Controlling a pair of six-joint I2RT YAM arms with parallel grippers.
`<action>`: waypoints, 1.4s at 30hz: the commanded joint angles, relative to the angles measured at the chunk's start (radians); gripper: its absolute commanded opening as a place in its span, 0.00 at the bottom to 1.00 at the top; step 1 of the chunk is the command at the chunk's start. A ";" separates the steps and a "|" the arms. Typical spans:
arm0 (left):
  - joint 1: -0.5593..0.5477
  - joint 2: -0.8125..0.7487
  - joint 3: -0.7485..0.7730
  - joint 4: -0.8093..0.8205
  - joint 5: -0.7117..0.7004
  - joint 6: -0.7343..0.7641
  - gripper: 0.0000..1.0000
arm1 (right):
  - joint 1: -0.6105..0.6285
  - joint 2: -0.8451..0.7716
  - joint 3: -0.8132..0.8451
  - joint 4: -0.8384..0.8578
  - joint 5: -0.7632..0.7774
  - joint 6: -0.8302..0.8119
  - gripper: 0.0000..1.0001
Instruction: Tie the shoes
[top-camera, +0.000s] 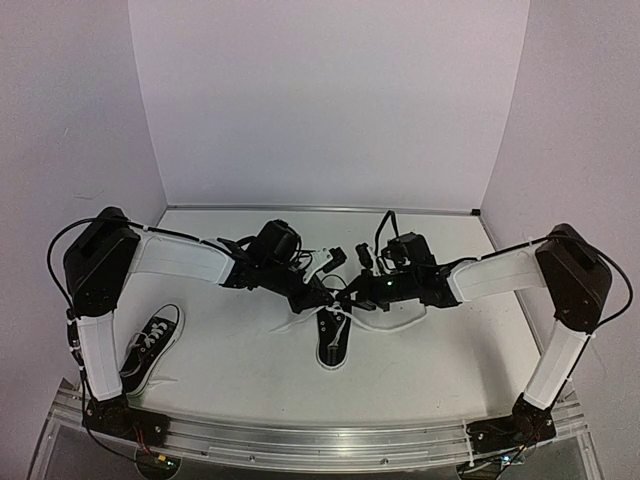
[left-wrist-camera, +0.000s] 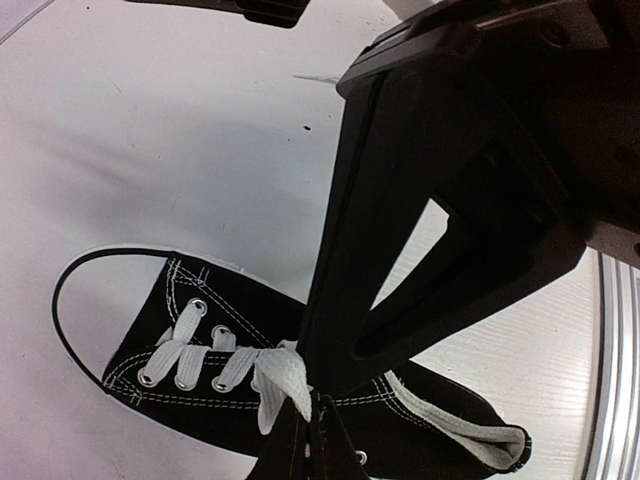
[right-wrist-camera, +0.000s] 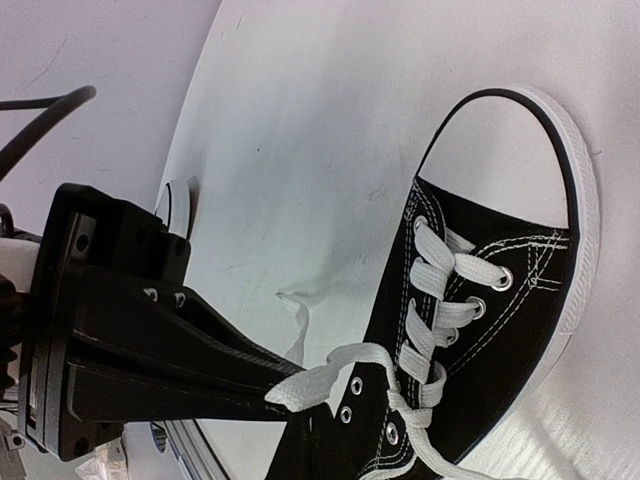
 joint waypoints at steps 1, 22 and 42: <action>-0.006 -0.015 0.041 -0.002 -0.047 0.010 0.09 | 0.006 -0.012 0.005 0.031 0.006 -0.003 0.00; 0.005 -0.117 -0.057 0.009 -0.140 0.092 0.22 | 0.006 -0.077 0.035 -0.071 0.032 -0.047 0.38; 0.028 -0.220 -0.203 0.072 -0.105 0.086 0.38 | 0.097 0.013 0.129 -0.266 0.123 -0.161 0.45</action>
